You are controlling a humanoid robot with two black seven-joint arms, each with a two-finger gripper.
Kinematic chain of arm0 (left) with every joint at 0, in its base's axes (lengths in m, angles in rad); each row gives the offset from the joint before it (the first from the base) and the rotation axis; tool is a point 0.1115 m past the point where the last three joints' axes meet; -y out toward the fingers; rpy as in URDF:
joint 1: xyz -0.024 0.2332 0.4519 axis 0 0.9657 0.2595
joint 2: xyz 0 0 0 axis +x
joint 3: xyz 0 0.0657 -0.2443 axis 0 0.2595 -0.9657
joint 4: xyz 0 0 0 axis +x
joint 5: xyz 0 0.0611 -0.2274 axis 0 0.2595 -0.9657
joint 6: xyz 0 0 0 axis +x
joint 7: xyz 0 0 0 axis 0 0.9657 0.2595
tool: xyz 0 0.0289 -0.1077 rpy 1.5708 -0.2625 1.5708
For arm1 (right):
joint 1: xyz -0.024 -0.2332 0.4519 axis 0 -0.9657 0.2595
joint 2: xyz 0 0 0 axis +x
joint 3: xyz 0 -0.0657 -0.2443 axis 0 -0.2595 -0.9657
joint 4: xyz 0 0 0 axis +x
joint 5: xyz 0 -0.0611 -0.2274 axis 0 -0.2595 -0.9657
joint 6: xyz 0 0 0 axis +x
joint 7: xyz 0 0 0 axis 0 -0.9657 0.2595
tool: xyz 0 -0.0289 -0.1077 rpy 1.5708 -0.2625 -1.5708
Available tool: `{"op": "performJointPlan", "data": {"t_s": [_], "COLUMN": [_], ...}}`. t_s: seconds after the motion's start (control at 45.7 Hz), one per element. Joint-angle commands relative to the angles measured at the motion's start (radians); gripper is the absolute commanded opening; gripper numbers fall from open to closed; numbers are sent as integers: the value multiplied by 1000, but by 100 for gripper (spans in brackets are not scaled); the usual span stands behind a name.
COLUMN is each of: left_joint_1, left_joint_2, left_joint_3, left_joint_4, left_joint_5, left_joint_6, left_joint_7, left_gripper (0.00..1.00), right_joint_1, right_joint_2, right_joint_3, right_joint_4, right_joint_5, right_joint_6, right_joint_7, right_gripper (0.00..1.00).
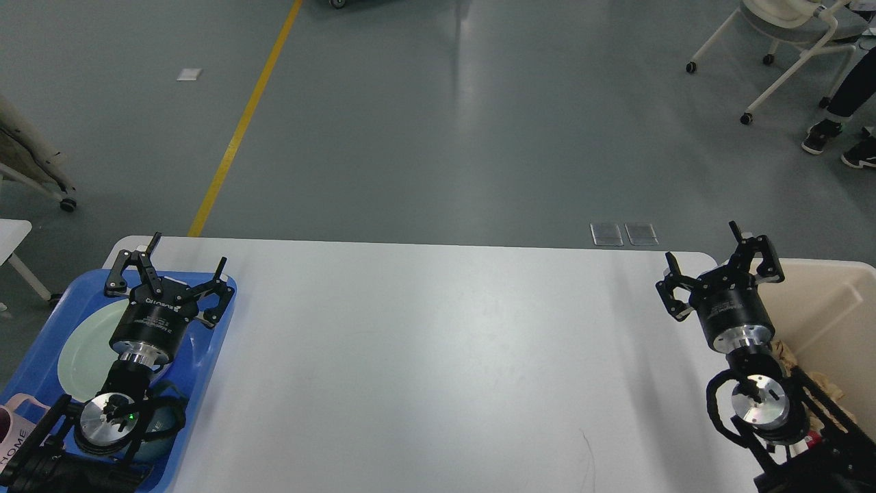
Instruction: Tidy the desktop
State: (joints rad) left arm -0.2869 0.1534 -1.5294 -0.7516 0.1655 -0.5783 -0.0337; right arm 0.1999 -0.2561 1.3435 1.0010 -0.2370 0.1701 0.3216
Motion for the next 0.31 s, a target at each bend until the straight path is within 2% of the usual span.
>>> {"op": "performJointPlan", "data": {"t_s": [0.0, 0.088, 0.285], "left_joint_1": [0, 0, 0], "left_joint_2": [0, 0, 0], "left_joint_3": [0, 0, 0], "left_joint_4": [0, 0, 0], "left_joint_5": [0, 0, 0], "left_joint_6": [0, 0, 0], "left_joint_7": [0, 0, 0], "left_gripper": [97, 97, 97], "right_joint_1": [-23, -22, -22], "right_joint_2": [11, 12, 9], "right_joint_3": [-1, 3, 3], "right_joint_4": [4, -5, -10], "right_joint_5": [-8, -5, -4], "right_joint_6": [3, 2, 2], "right_joint_7": [62, 82, 82], "right_gripper": [100, 100, 100]}}
